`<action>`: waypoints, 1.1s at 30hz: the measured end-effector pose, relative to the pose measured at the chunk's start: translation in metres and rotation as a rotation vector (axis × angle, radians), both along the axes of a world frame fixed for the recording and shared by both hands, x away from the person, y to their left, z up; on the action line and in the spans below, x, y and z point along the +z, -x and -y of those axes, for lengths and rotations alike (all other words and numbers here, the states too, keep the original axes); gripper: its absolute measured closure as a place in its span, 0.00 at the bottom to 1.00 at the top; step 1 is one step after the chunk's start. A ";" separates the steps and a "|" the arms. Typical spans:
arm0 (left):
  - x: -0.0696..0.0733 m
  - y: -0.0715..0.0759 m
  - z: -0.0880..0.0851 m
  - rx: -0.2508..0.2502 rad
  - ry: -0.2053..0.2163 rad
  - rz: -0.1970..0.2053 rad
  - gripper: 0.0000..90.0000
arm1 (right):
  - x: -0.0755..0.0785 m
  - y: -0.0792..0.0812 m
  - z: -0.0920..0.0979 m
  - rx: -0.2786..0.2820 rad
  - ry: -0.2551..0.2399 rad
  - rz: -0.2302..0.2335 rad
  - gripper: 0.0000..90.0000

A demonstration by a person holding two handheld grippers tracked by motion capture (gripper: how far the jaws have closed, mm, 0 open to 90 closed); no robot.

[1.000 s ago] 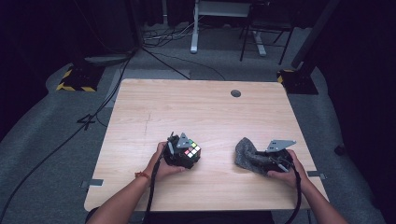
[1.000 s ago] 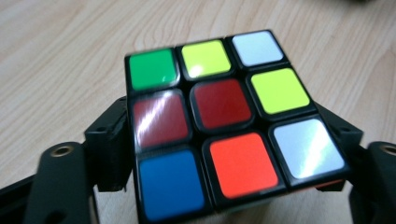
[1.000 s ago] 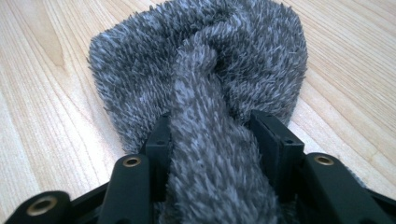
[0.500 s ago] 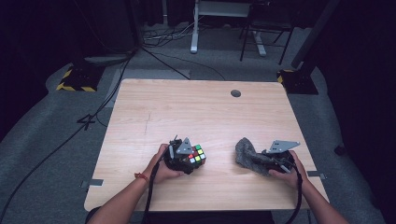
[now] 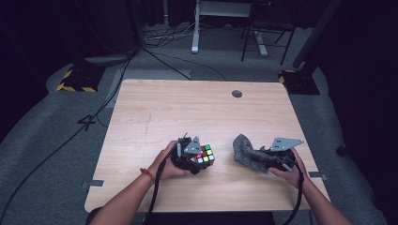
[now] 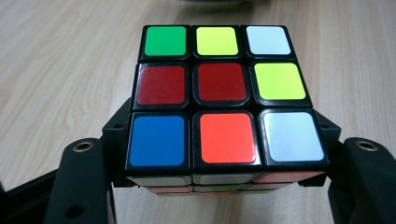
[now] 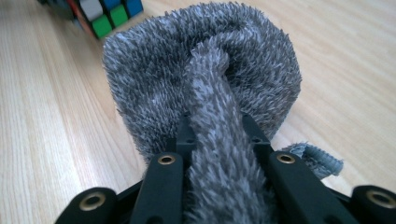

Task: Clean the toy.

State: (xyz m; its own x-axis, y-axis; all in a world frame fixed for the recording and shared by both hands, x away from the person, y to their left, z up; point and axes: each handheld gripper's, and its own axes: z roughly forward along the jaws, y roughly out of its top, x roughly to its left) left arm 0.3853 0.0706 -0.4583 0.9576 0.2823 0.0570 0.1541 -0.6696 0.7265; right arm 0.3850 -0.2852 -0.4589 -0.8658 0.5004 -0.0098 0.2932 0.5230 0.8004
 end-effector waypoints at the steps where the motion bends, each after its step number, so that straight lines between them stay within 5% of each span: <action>1: -0.001 0.000 0.001 -0.007 -0.012 -0.001 0.37 | 0.001 0.000 0.000 0.001 -0.006 0.000 0.84; 10: 0.000 -0.004 0.016 -0.058 -0.059 0.000 0.38 | 0.021 0.001 -0.011 0.042 -0.033 0.024 0.84; 17: 0.002 -0.002 0.027 -0.104 -0.073 -0.020 0.38 | 0.033 0.005 -0.037 0.120 -0.044 0.030 0.84; 24: 0.005 -0.002 0.033 -0.107 -0.091 0.004 0.38 | 0.041 0.009 -0.063 0.189 -0.054 0.029 0.84; 33: 0.002 -0.001 0.034 -0.089 -0.104 0.008 0.38 | 0.041 0.010 -0.108 0.268 0.044 0.016 0.84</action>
State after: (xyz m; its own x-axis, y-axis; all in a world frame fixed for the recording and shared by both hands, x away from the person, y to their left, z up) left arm 0.3859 0.0367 -0.4559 0.9780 0.1886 0.0890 0.0855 -0.7521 0.6534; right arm 0.3747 -0.1776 -0.4179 -0.9669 0.2518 -0.0414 0.1268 0.6149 0.7783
